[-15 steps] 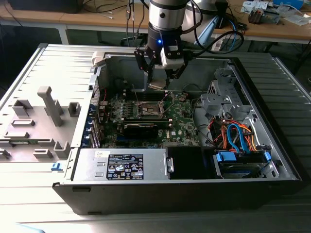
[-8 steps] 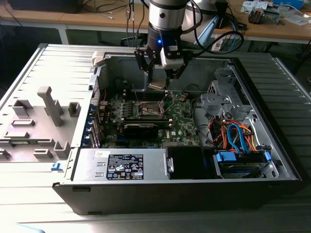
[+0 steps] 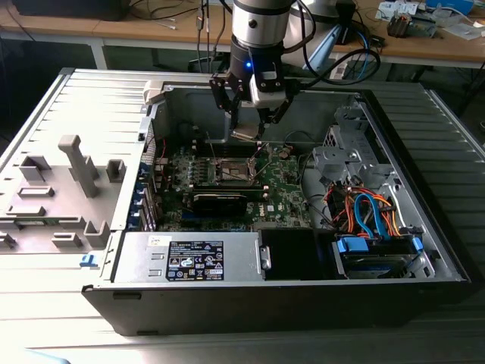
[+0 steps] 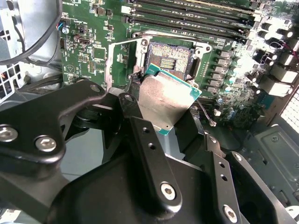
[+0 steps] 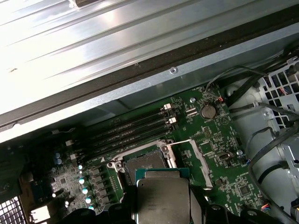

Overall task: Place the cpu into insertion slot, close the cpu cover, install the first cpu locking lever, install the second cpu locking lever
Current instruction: 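Place the cpu into insertion slot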

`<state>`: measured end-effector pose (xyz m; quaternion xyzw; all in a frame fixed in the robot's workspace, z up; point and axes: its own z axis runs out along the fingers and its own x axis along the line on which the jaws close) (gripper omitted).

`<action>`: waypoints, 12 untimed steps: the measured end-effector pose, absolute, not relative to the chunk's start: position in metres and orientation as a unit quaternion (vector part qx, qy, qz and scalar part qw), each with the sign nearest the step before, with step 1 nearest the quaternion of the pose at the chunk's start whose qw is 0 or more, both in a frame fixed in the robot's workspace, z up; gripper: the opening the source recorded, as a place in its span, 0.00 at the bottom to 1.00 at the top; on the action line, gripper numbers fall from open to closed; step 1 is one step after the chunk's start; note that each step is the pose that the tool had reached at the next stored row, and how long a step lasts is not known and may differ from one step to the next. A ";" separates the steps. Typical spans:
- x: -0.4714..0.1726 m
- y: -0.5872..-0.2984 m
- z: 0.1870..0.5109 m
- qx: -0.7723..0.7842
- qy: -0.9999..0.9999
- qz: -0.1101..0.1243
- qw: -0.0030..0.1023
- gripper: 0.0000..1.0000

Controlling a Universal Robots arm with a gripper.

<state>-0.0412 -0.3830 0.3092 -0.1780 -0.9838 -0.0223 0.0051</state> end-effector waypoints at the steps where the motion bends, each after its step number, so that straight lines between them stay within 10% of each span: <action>1: -0.041 -0.383 0.309 -0.178 -0.984 -0.022 0.005 0.55; 12: -0.041 -0.383 0.309 -0.183 -0.983 -0.022 0.005 0.55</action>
